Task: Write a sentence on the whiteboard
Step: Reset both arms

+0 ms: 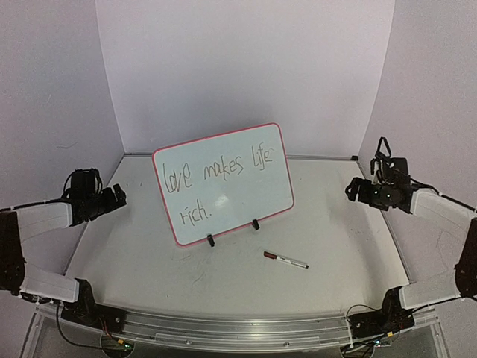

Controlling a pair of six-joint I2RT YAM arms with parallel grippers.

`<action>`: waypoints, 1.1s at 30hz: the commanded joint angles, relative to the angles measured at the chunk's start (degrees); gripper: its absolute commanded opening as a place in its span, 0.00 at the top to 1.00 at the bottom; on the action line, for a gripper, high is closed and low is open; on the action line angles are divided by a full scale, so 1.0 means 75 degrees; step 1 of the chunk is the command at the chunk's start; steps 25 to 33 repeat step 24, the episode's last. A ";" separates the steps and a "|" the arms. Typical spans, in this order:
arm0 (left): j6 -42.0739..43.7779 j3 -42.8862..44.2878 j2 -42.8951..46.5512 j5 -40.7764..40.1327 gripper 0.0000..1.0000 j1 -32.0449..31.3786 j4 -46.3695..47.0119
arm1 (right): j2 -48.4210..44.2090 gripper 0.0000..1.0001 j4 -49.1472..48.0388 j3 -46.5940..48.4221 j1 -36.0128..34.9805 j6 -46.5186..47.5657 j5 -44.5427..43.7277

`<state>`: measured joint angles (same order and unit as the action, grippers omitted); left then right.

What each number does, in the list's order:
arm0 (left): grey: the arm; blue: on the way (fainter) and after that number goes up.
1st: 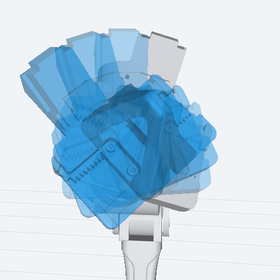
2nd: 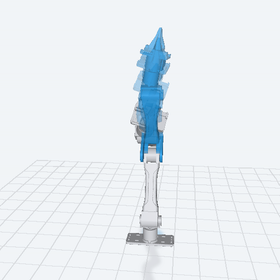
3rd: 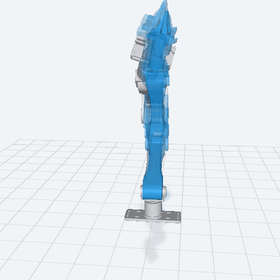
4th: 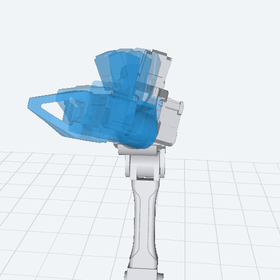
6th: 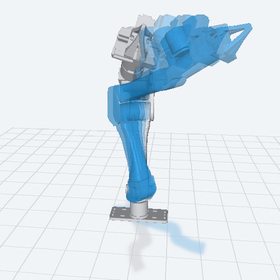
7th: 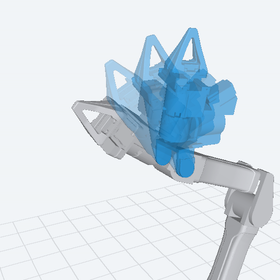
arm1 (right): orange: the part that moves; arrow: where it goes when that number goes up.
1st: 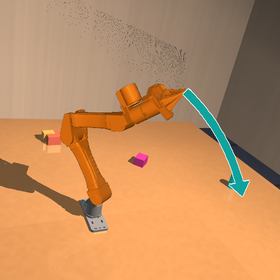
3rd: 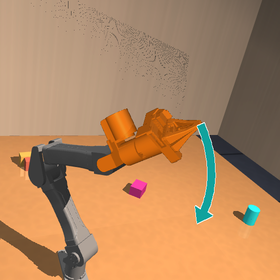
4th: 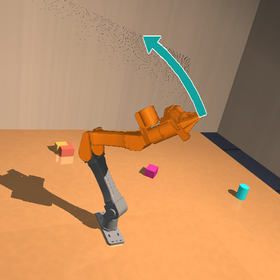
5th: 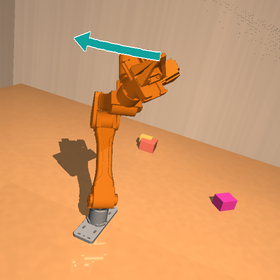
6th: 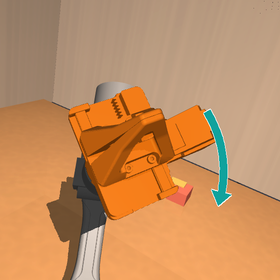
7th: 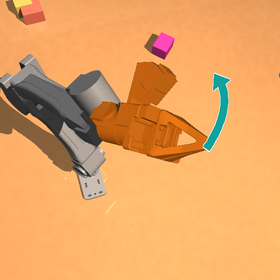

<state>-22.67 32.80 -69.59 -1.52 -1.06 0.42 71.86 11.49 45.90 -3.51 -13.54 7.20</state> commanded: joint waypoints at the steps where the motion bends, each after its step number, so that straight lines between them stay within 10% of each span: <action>1: 0.1276 0.0262 -0.0121 -0.1131 0.00 0.0043 0.2114 | -0.0689 0.02 -0.1839 -0.0706 0.0009 0.0489 -0.1165; 13: 0.2414 -0.1093 -0.0984 -0.1741 0.01 0.0033 0.4799 | -0.0693 0.02 -0.6127 -0.3500 0.0004 0.1525 -0.2693; 33: 0.2359 -0.1175 -0.1080 -0.1655 0.01 0.0033 0.4927 | -0.0378 0.02 -0.6313 -0.3444 0.0006 0.1514 -0.2404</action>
